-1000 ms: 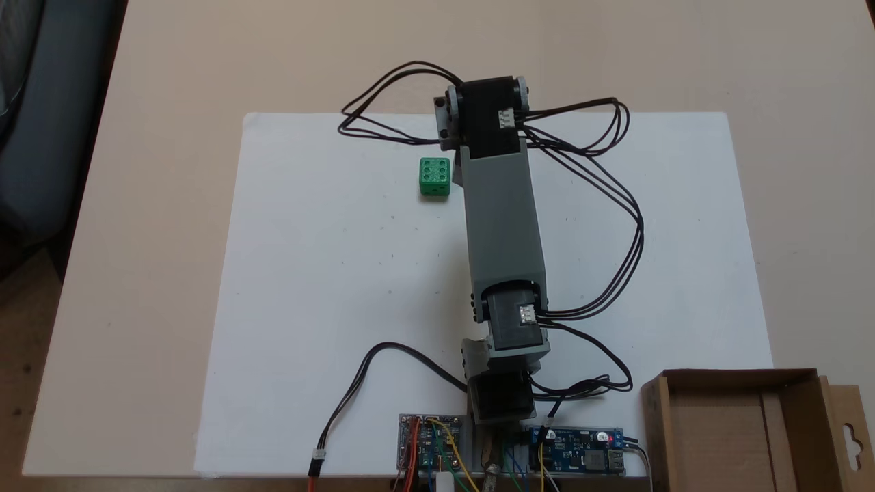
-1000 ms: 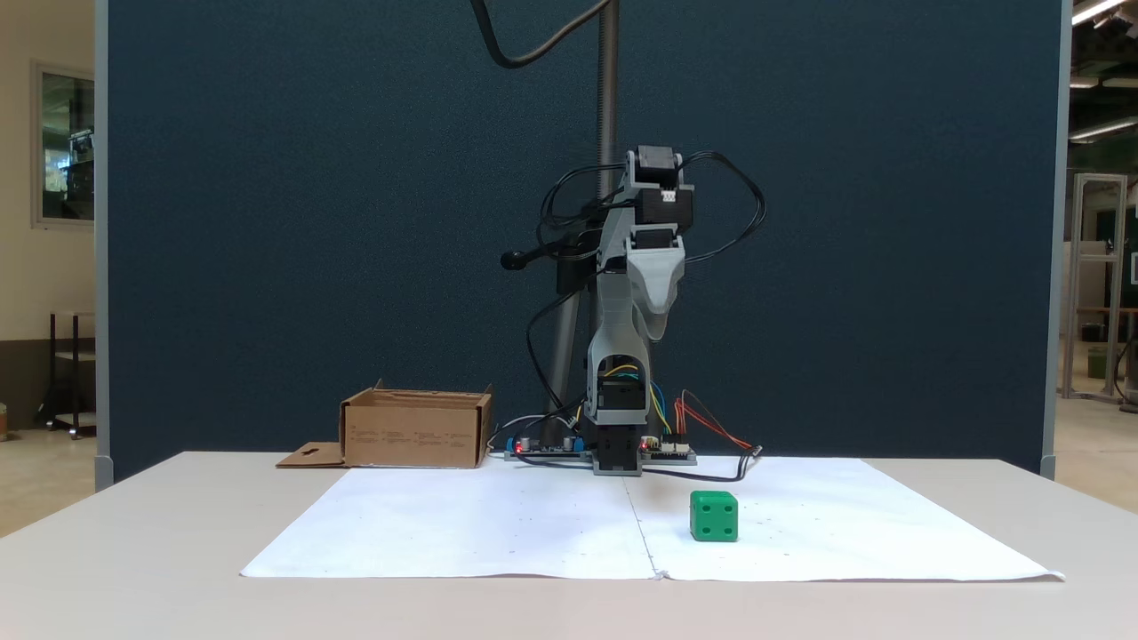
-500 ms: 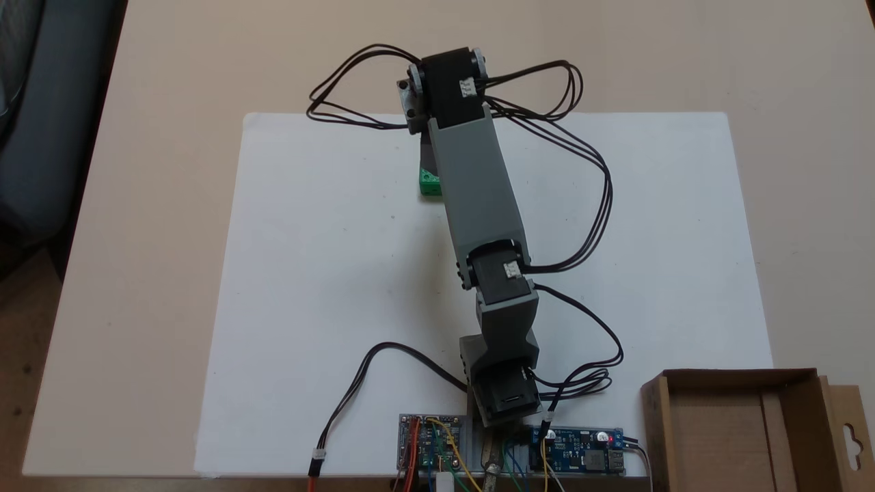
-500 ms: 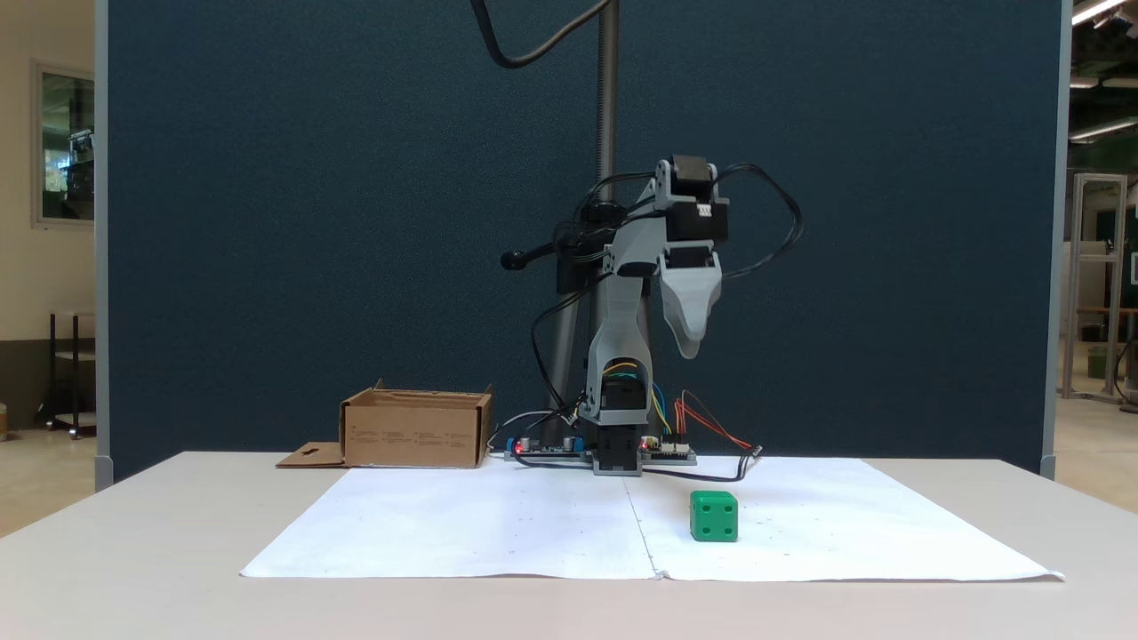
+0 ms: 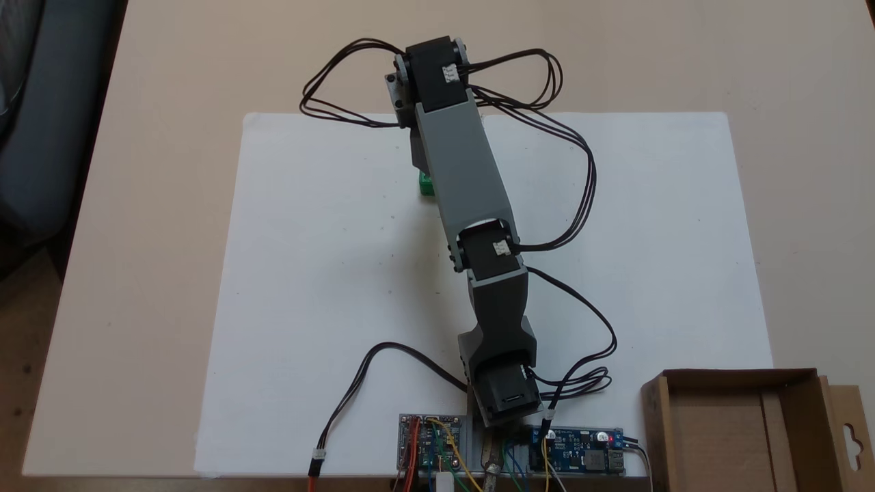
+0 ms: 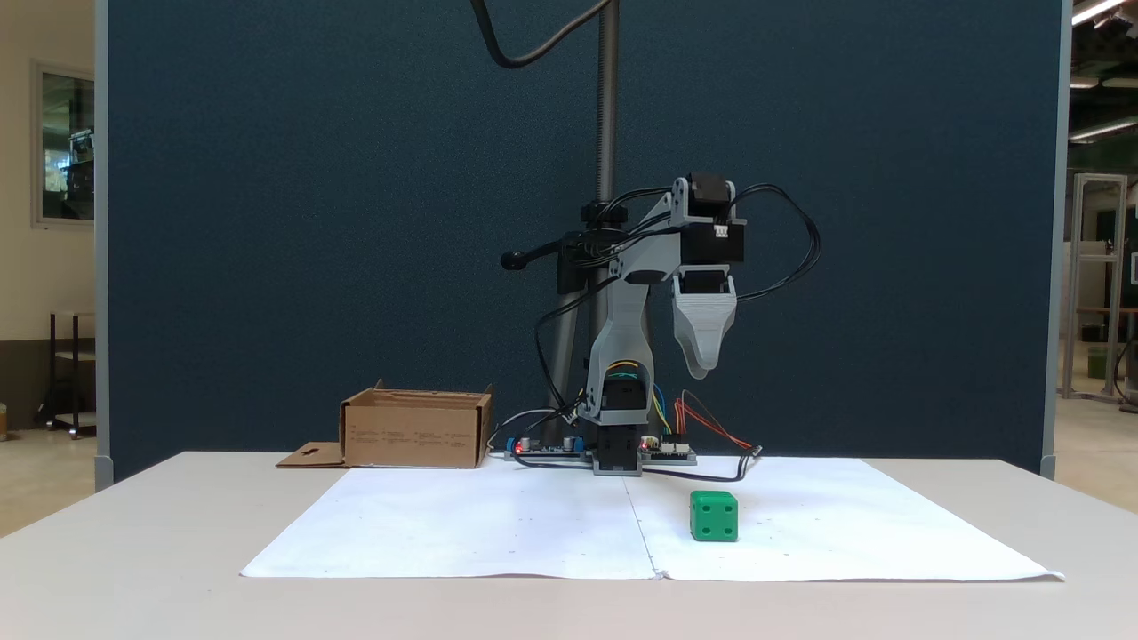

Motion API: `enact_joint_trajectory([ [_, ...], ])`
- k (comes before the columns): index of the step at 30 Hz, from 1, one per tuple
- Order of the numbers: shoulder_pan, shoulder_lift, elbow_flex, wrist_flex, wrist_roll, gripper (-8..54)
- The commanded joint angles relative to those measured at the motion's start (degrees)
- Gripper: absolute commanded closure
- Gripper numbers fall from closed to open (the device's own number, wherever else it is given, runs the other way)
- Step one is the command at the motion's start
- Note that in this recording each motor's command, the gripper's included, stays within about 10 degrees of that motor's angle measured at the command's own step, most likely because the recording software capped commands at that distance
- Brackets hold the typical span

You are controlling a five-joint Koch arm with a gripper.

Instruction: Grasp a green dice and put it in the bin.

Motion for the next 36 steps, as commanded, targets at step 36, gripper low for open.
enact_joint_trajectory([
  [36,1.05,-6.24,11.16,-15.91,4.92,0.9],
])
